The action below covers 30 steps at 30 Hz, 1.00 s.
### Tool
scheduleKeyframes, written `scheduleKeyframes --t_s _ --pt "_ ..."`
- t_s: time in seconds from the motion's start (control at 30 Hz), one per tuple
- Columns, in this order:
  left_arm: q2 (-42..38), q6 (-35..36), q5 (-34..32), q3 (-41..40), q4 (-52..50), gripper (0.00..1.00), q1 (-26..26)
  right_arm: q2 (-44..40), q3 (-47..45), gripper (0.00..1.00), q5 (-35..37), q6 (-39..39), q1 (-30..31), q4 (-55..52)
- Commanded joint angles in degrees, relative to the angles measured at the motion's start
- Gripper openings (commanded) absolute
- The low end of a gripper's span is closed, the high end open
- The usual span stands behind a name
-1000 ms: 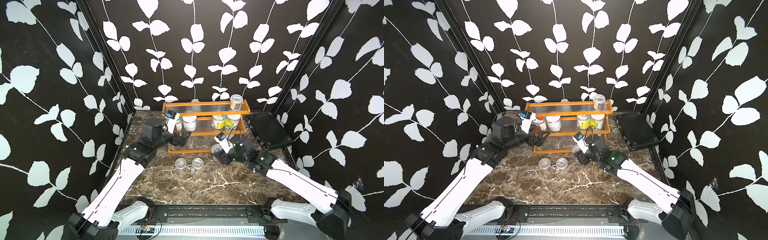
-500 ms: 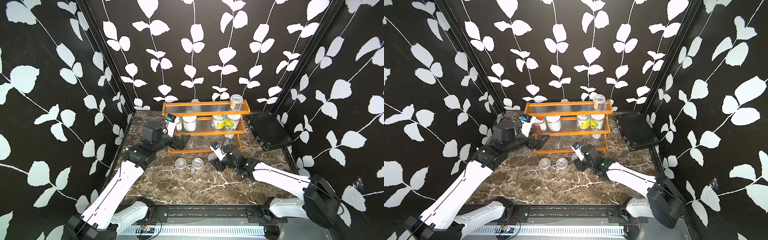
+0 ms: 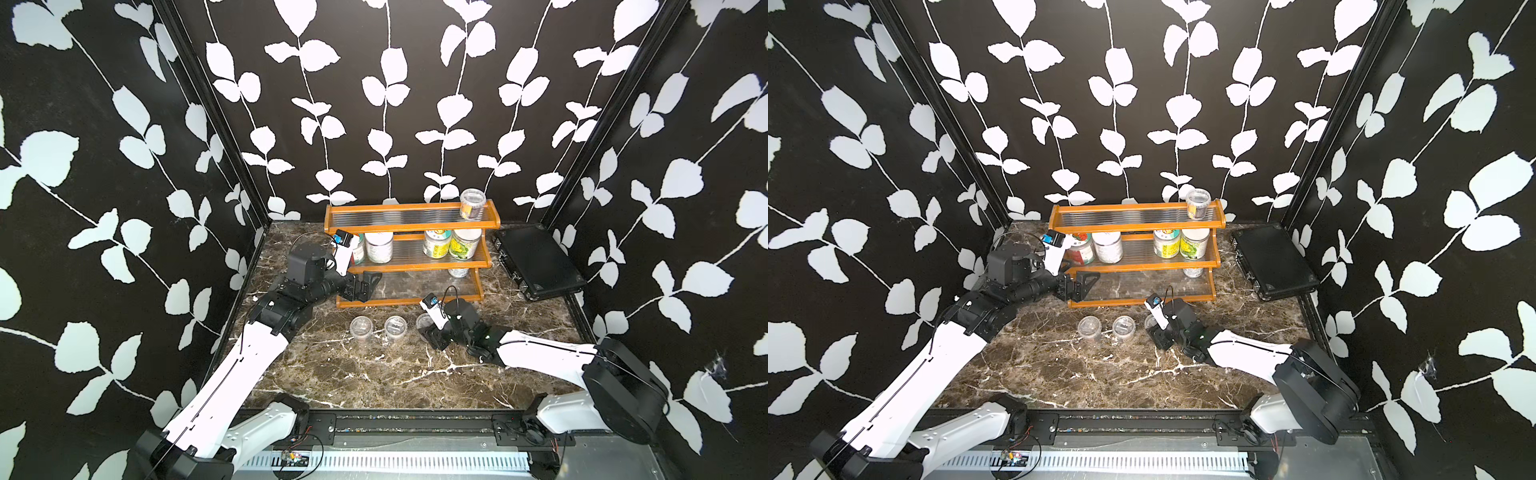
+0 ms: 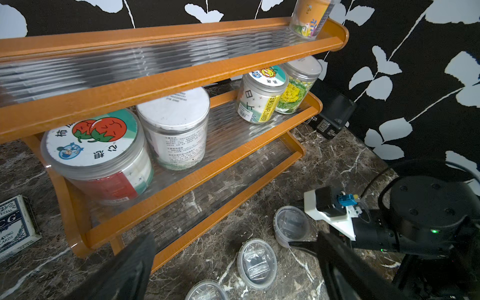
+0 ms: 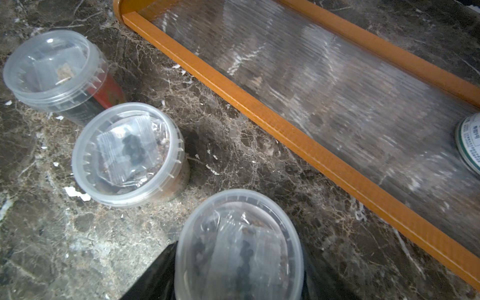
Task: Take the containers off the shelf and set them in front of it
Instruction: Place the container at the center of the board.
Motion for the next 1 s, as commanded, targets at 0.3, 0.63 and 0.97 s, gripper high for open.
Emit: scheduleKeyframes --t_s 0.3,0.63,0.97 --pt "0.7 1.6 0.6 2.2 -2.5 0.99 0.4 3.2 -1.6 0.7 -1.9 -1.5 0.3 5.0" --pt "1.2 2.9 0.2 2.6 -3.3 0.99 0.4 -1.7 -1.3 0.89 -3.1 -3.0 0.2 -0.9" --pt "1.4 6.0 -1.0 4.4 -6.0 0.99 0.4 -17.7 8.3 1.0 -0.5 -2.9 -5.4 -19.0"
